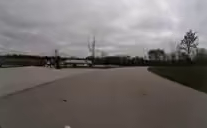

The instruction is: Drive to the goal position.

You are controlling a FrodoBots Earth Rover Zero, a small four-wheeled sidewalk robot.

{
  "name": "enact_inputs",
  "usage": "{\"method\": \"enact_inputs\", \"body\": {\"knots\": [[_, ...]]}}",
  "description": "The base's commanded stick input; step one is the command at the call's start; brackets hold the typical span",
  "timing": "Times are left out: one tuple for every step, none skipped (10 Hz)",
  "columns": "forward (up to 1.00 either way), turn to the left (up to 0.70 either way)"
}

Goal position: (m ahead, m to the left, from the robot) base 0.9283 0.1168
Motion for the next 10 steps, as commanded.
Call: {"method": "enact_inputs", "body": {"knots": [[1.00,-0.03],[1.00,-0.15],[1.00,-0.28],[1.00,-0.40],[1.00,-0.40],[1.00,-0.35],[1.00,-0.23],[1.00,-0.11],[1.00,-0.01],[1.00,-0.34]]}}
